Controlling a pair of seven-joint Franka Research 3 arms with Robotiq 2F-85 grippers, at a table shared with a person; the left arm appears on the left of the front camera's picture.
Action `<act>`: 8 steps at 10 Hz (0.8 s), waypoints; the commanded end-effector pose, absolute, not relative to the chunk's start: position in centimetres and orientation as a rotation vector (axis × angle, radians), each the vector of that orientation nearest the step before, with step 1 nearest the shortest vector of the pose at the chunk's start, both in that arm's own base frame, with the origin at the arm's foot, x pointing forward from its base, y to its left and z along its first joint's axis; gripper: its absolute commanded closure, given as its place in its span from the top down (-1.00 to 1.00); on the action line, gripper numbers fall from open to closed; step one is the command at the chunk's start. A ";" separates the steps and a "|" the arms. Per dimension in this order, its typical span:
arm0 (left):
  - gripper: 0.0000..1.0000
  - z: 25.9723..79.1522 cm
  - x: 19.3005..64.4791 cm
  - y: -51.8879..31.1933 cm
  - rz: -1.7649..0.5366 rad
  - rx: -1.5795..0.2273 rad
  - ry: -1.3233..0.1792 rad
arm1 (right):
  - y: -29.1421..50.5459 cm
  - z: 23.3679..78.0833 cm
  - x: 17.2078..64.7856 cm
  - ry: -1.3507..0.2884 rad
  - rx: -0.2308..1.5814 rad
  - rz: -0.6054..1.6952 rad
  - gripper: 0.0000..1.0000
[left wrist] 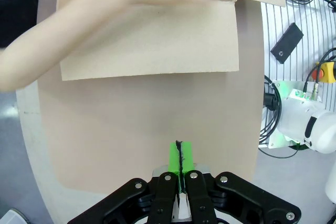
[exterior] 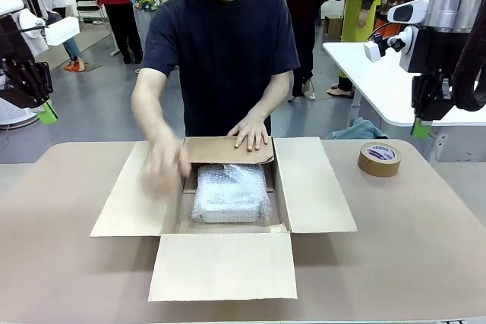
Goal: Wrap the clocks to prevent damage.
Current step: Push the right (or left) flap of the Package Box to close it.
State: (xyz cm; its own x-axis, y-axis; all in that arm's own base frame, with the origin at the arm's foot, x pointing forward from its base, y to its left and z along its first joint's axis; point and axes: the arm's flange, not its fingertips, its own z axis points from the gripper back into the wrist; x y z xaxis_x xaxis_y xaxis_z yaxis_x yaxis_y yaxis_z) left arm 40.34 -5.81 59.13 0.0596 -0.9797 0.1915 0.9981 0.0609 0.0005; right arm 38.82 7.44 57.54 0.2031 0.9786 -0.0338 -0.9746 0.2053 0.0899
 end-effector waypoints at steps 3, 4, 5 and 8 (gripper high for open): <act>-0.99 59.2 40.3 -5.7 -1.504 -0.150 -0.152 | 7.4 57.6 38.8 0.087 0.055 1.364 -0.98; -0.99 59.2 40.3 -5.7 -1.504 -0.150 -0.152 | 7.4 57.6 38.8 0.087 0.055 1.364 -0.98; -0.99 59.2 40.3 -5.7 -1.504 -0.150 -0.152 | 7.4 57.6 38.8 0.087 0.055 1.364 -0.98; -0.99 59.2 40.3 -5.7 -1.504 -0.150 -0.152 | 7.4 57.6 38.8 0.087 0.055 1.364 -0.98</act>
State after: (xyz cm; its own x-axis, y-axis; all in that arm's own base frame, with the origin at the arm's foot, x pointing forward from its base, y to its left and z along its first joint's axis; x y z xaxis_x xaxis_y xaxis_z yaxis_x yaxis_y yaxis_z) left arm 40.34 -5.81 59.13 0.0597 -0.9797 0.1914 0.9981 0.0609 0.0005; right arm 38.82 7.44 57.54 0.2031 0.9786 -0.0338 -0.9746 0.2053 0.0899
